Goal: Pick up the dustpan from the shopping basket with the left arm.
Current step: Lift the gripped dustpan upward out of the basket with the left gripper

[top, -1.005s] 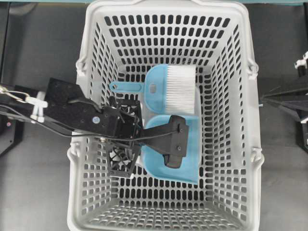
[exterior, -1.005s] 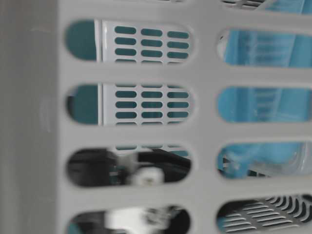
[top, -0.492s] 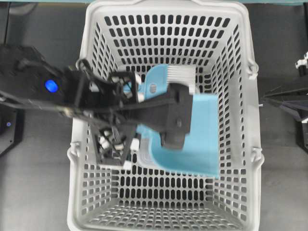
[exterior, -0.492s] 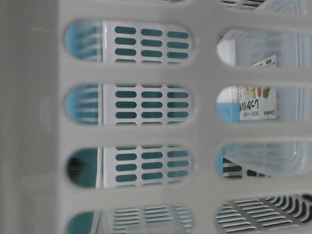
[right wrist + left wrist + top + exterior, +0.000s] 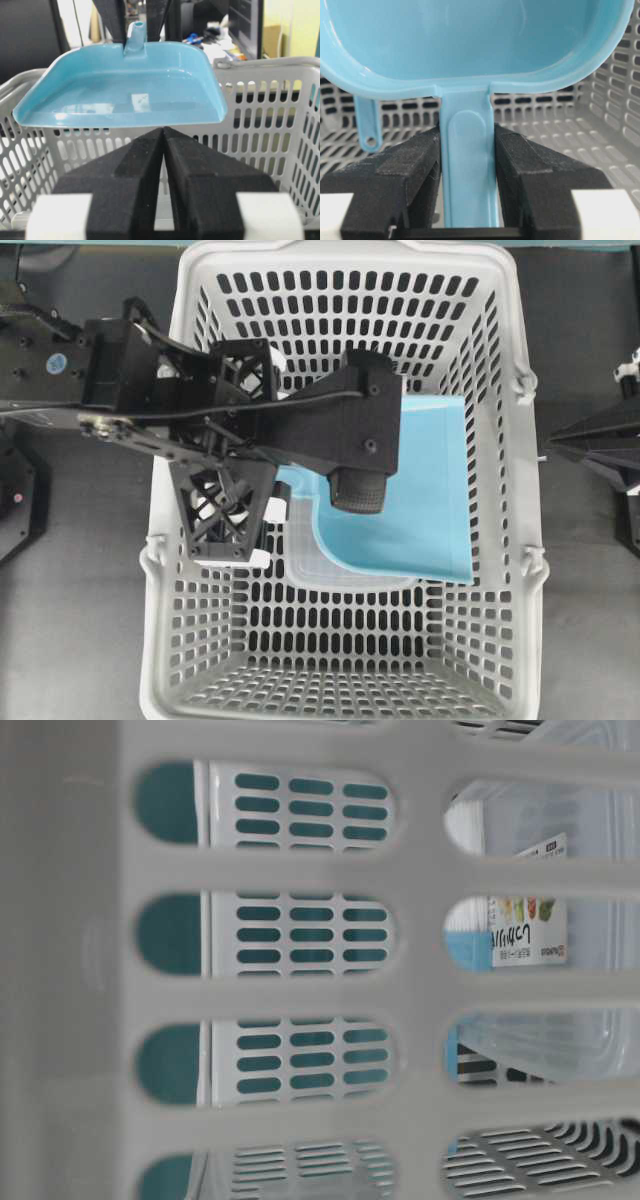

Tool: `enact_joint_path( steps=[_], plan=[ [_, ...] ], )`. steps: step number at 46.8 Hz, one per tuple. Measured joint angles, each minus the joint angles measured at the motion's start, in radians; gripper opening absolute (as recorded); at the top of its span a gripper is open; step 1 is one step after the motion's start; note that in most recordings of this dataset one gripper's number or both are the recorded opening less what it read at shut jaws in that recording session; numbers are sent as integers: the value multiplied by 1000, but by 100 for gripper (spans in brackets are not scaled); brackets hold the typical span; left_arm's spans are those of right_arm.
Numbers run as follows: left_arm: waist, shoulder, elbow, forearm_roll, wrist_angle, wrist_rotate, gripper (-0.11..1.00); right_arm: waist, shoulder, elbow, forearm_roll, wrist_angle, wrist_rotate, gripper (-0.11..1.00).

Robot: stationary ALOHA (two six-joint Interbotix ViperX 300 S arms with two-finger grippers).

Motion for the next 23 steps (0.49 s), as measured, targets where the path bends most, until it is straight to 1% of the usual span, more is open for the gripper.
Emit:
enact_joint_path(
  steps=[23],
  plan=[
    [6, 0, 0, 0, 0, -8, 30, 0, -2, 0, 0, -2, 0, 0]
  ],
)
